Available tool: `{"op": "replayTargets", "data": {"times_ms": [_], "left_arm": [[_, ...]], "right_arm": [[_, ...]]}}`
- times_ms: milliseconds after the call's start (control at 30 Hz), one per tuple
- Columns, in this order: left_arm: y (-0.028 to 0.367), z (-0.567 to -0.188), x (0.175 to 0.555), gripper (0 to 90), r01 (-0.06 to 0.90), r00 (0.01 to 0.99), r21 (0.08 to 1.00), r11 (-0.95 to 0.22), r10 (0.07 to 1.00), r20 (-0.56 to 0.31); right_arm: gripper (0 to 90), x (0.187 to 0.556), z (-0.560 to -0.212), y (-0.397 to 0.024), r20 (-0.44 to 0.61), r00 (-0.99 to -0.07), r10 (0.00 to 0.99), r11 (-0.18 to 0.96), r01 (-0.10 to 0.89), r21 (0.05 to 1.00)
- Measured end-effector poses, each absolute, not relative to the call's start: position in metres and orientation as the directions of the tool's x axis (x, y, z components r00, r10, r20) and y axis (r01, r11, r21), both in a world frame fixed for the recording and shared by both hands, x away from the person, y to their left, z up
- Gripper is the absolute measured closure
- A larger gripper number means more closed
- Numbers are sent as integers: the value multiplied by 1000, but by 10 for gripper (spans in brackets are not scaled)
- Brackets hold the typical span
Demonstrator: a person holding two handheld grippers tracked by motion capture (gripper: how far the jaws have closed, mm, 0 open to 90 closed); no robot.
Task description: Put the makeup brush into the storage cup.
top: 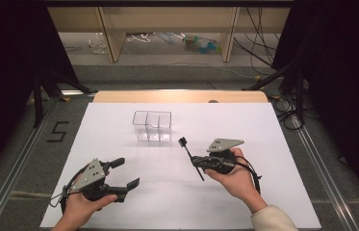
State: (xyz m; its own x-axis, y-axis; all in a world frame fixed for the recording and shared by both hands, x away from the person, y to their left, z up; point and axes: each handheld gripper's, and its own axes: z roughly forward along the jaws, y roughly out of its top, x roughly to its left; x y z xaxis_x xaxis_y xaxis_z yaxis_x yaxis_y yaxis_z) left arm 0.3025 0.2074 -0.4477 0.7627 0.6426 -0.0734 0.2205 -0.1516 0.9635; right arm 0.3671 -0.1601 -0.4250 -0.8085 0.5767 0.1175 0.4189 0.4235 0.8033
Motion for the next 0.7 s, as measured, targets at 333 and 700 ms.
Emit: {"op": "replayTargets", "data": {"times_ms": [333, 700], "left_arm": [[207, -448, 302, 133, 228, 760, 963, -144, 645, -83], [207, -449, 304, 147, 240, 755, 962, -128, 648, -102]], "right_arm": [[858, 364, -424, -158, 115, -828, 550, 396, 379, 836], [858, 359, -427, -152, 101, -852, 514, 382, 333, 862]]}}
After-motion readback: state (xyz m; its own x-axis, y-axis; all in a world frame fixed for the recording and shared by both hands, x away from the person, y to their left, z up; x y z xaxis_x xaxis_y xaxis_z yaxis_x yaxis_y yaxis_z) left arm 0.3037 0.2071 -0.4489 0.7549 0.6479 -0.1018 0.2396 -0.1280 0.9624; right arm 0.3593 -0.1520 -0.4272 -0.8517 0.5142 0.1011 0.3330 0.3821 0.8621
